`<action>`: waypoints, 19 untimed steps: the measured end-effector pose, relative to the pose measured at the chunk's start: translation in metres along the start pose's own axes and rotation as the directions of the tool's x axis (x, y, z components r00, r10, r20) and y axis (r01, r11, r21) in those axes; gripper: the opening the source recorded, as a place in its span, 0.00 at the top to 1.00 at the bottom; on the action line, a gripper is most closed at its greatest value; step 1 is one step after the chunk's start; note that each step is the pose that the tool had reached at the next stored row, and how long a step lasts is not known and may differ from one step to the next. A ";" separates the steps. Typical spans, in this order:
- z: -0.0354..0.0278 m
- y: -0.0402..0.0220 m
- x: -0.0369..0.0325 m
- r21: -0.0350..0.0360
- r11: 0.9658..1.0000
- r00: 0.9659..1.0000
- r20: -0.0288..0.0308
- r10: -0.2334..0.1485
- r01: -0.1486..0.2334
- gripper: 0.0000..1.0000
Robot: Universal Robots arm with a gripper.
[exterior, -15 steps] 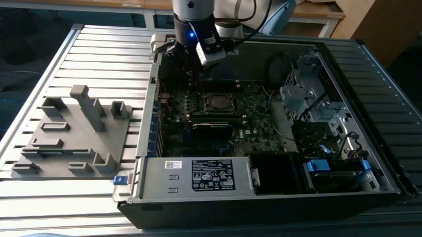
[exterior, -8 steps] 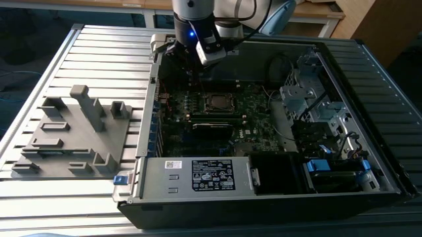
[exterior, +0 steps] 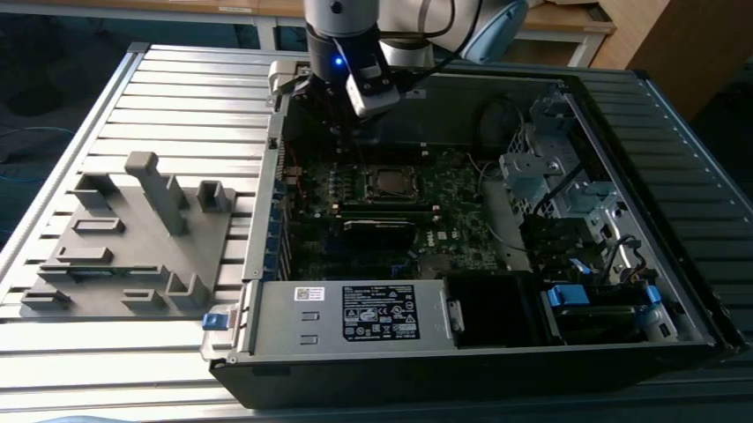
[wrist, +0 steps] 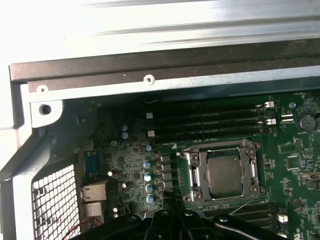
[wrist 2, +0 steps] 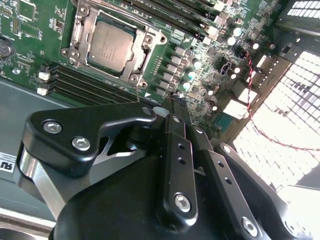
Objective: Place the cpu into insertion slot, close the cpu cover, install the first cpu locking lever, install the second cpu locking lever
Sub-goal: 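Install the first cpu locking lever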
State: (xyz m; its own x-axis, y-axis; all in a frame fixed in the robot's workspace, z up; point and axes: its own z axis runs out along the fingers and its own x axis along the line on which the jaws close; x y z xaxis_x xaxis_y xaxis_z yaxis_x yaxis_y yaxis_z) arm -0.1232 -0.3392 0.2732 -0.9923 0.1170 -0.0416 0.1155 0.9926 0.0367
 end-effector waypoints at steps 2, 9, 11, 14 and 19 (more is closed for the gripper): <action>0.0009 -0.0002 0.0014 -0.001 1.000 1.000 0.000 0.000 0.000 0.89; 0.0020 -0.0002 0.0021 -0.002 1.000 1.000 0.000 -0.006 0.006 0.89; 0.0021 -0.0002 0.0021 -0.002 1.000 1.000 0.000 -0.006 0.006 0.89; 0.0021 -0.0002 0.0021 -0.002 1.000 1.000 0.000 -0.006 0.006 0.89; 0.0036 -0.0003 0.0027 -0.002 1.000 1.000 0.000 -0.007 0.007 0.89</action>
State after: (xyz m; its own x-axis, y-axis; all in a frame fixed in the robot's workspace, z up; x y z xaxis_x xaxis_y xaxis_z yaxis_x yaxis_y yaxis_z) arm -0.1257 -0.3391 0.2696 -0.9930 0.1105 -0.0415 0.1090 0.9933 0.0383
